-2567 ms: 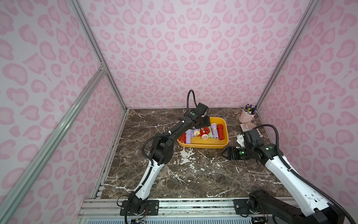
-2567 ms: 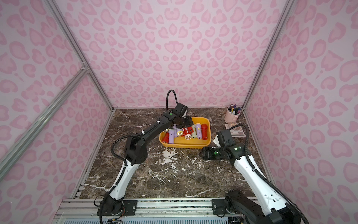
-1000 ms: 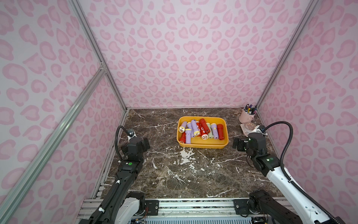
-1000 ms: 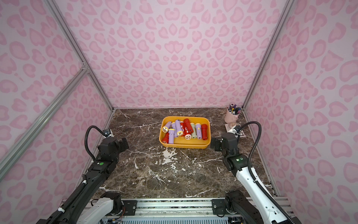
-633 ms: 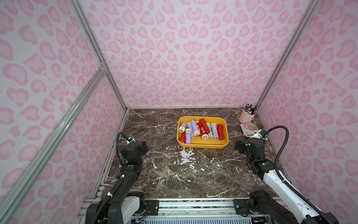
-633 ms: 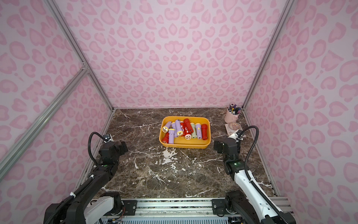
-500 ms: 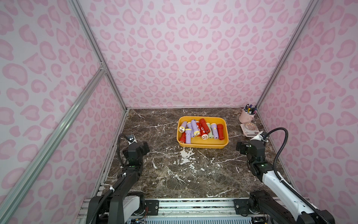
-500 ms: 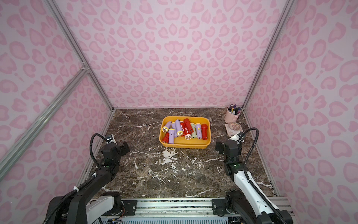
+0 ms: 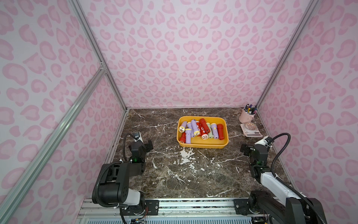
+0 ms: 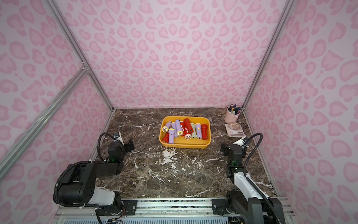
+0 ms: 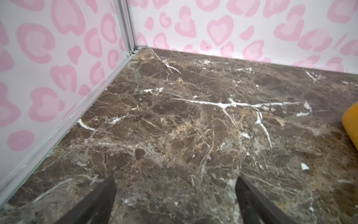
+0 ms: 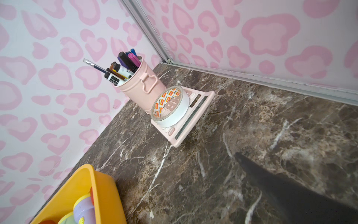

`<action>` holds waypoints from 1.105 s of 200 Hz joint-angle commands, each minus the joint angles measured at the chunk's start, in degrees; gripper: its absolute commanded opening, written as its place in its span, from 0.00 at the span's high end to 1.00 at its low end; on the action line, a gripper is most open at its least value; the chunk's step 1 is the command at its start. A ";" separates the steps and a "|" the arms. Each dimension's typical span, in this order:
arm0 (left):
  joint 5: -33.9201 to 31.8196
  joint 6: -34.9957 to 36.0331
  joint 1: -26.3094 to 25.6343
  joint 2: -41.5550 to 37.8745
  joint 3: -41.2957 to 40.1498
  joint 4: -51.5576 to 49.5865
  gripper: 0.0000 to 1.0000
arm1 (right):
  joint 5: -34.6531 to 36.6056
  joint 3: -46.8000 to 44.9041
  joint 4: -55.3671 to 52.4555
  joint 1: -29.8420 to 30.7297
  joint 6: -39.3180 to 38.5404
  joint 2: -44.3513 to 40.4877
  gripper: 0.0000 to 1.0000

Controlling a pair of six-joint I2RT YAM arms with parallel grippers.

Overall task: Put the flashlights into the storage boxes
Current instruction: Reset both arms

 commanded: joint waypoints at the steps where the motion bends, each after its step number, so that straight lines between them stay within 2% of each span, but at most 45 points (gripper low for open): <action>1: 2.02 1.41 0.15 0.26 0.22 7.29 0.02 | -1.10 -0.53 8.53 -0.79 0.69 4.58 0.01; 30: 2.24 1.65 0.16 0.67 0.71 6.67 0.00 | -4.29 3.49 10.96 -0.97 -1.38 11.64 0.01; 52: 2.22 1.69 0.17 0.60 0.71 6.89 0.03 | -7.35 6.82 13.38 -1.00 -2.05 17.20 0.00; 70: 2.22 1.69 0.16 0.63 0.72 6.82 0.03 | -12.79 11.72 9.01 -1.17 -3.04 21.33 0.00; 89: 2.22 1.67 0.14 0.60 0.67 6.81 0.03 | -18.16 14.99 5.27 -0.92 -5.21 23.61 0.00; 104: 2.22 1.66 0.12 0.65 0.66 6.81 0.03 | -19.50 12.70 7.74 -0.81 -5.53 22.16 0.00; 136: 2.22 1.66 0.16 0.57 0.66 6.88 0.03 | -15.24 1.86 19.22 -0.50 -4.04 13.93 0.00; 185: 2.22 1.66 0.10 0.63 0.72 6.82 0.03 | -7.85 -3.99 19.23 -0.17 -2.44 5.75 0.00; 210: 2.27 1.66 0.16 0.65 0.72 6.80 0.03 | -5.20 -4.12 25.92 -1.97 -2.67 9.68 0.00; 221: 2.22 1.68 0.13 0.64 0.75 6.74 0.03 | -2.98 -0.27 22.63 -2.24 -1.63 12.62 0.00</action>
